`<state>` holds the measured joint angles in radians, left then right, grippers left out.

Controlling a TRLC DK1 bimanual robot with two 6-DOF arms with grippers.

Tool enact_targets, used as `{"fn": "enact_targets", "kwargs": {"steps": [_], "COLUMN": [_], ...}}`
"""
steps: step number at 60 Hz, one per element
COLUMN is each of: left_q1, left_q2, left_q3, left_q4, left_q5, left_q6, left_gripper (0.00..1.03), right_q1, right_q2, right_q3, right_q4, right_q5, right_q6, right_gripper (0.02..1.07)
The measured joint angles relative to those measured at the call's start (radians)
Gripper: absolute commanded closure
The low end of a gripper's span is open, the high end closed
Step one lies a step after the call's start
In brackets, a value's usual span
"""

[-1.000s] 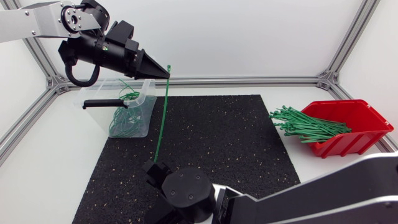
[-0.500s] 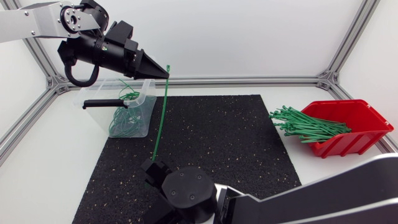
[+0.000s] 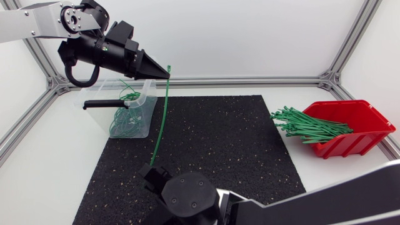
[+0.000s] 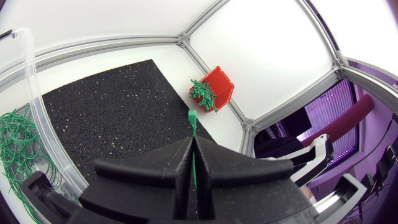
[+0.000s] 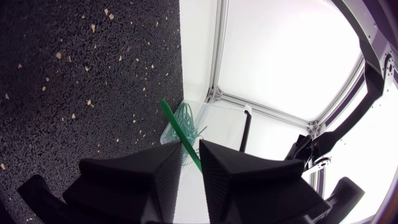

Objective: Take a green cable tie from the red box, thread the tail through the head to close it, then place it in the transparent bin on the left.

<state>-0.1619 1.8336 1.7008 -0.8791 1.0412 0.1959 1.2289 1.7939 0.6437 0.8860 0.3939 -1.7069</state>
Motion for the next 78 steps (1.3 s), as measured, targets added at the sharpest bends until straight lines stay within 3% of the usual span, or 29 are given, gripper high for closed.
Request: {"fn": "enact_targets", "kwargs": {"steps": [22, 43, 78], "left_q1": [0.0, 0.009, 0.01], "left_q2": [0.0, 0.0, -0.002], "left_q3": [0.0, 0.0, -0.002], "left_q4": [-0.001, -0.003, -0.008], "left_q5": [0.0, 0.0, 0.0], "left_q6": [0.0, 0.0, 0.0], "left_gripper": [1.0, 1.0, 1.0], "right_q1": [0.001, 0.001, -0.084], "right_q2": [-0.008, -0.01, 0.014], "right_q3": [-0.008, -0.011, 0.004], "right_q4": [-0.004, -0.007, 0.001], "right_q5": [0.0, 0.003, -0.051], "right_q6": [0.0, 0.0, -0.03], "right_gripper": [0.9, 0.66, 0.65]}}
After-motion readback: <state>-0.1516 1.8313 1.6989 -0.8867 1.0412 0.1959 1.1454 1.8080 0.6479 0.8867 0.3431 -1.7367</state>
